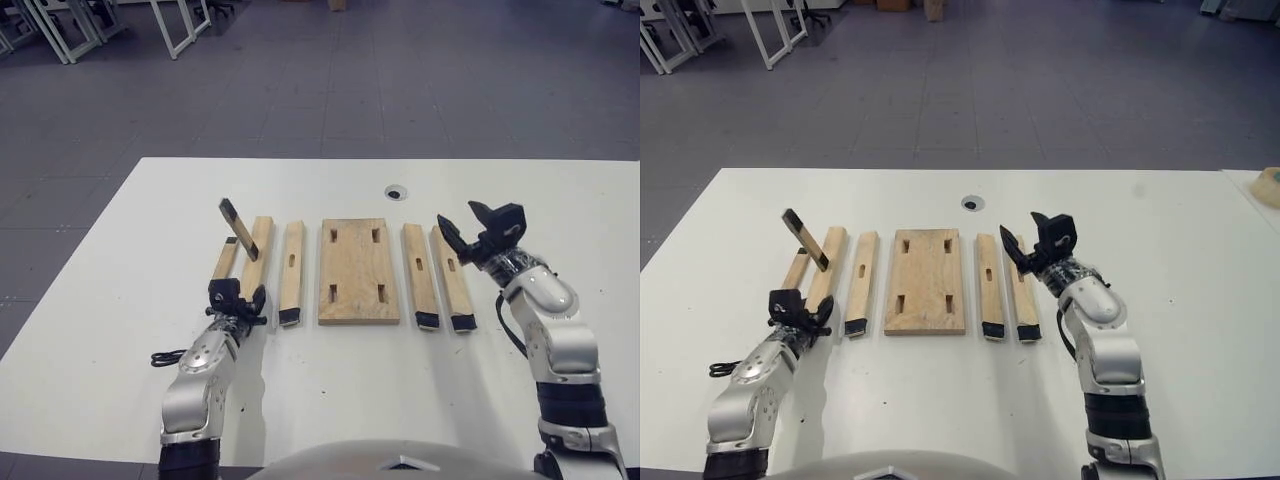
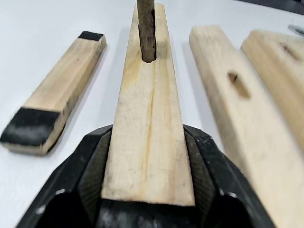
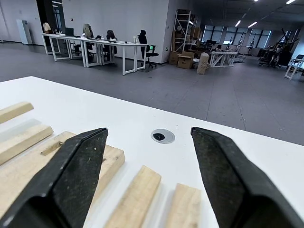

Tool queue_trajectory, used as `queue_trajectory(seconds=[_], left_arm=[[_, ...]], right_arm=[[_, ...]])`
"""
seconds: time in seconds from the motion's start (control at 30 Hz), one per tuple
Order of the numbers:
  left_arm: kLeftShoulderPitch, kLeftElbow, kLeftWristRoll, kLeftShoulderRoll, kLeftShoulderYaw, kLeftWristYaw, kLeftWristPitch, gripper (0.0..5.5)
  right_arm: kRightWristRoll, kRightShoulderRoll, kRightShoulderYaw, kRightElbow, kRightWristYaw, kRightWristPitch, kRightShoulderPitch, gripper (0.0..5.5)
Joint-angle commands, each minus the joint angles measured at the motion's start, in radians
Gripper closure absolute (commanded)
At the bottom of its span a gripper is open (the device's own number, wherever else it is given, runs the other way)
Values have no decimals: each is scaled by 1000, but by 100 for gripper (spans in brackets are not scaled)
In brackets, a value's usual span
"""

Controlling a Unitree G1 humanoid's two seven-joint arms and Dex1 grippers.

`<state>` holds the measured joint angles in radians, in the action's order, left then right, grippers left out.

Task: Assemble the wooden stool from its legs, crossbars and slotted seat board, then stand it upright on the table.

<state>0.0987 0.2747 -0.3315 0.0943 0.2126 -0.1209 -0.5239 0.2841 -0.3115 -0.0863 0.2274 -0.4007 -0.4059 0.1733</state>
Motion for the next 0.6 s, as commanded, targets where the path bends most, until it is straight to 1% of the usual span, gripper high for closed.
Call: queue_trajectory(seconds=[0.03,0.1,0.17,0.23,0.3,0.4,0.5,0.6], left_arm=[[-205,124,-346,-63,70,-45,-99,346],[-272,130,-606,-42,106,-59,-231,346],[-296,127,-917,-1,113,-40,-361,346],[-300,127,-1156,42,92,-12,-432,346],[-306,133,-1331,88,65,14,-449,346],[-280,160,-1492,165,10,38,-458,346],[-252,179,-1564,217,-38,65,-432,346],[-242,186,-1585,245,-65,78,-396,346]], right_arm=[[200,34,-37,-1,-48,-202,74,169],[356,53,-67,-14,-79,-344,118,125],[576,72,-128,-59,-100,-526,184,88],[741,71,-169,-101,-125,-652,231,49],[839,42,-177,-135,-175,-736,255,6],[1009,14,-208,-183,-208,-858,281,0],[1129,-8,-223,-206,-219,-918,306,0],[1196,-28,-213,-195,-229,-933,333,0]])
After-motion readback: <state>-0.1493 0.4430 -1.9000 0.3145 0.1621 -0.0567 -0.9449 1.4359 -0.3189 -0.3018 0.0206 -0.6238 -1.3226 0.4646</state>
